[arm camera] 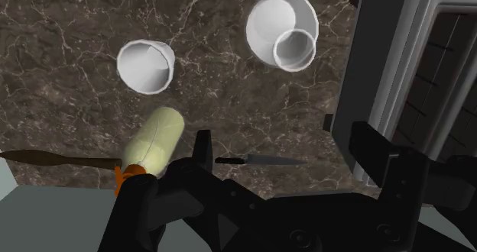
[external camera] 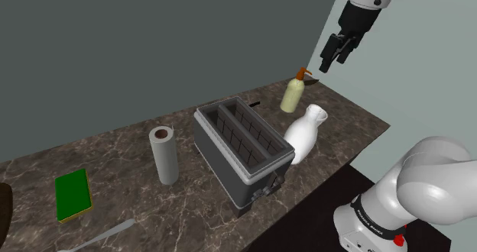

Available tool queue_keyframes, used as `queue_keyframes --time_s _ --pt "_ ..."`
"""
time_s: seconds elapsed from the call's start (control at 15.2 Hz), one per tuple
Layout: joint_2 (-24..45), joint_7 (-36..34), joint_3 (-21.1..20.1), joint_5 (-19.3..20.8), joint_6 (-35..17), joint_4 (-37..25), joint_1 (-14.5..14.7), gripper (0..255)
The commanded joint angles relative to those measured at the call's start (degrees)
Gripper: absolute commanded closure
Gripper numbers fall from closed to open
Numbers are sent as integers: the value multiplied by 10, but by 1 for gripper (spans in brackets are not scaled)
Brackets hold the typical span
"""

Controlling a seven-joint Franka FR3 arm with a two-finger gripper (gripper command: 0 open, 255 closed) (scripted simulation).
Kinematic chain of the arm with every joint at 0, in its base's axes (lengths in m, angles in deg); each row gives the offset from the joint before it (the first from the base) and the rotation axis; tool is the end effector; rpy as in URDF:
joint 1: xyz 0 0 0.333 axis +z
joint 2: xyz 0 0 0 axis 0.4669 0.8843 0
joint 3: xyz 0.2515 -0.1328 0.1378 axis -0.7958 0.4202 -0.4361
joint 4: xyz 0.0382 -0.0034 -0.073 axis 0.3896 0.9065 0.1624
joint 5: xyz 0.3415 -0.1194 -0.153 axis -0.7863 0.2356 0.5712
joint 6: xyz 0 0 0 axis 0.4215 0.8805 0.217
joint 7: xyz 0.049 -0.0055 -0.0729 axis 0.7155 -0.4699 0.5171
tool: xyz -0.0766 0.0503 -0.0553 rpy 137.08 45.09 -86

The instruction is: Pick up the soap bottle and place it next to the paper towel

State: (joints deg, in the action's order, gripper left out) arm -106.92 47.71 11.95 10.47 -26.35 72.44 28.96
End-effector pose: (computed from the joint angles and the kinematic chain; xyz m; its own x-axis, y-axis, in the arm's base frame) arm 0.3250 -0.0165 0.5928 0.9986 -0.0128 0.0516 -0.0177 -0.9953 0.0949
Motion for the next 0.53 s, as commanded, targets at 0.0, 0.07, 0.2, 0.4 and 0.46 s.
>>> queue_keyframes --time_s 0.0,0.07,0.2,0.4,0.46 --pt "0 0 0 0 0 0 0 0" --pt "13 7 10 3 -13 0 -4 0" --pt "41 22 31 9 -40 -3 -10 0" --pt "88 45 61 14 -78 -13 -19 0" --pt "104 53 71 15 -90 -18 -21 0"
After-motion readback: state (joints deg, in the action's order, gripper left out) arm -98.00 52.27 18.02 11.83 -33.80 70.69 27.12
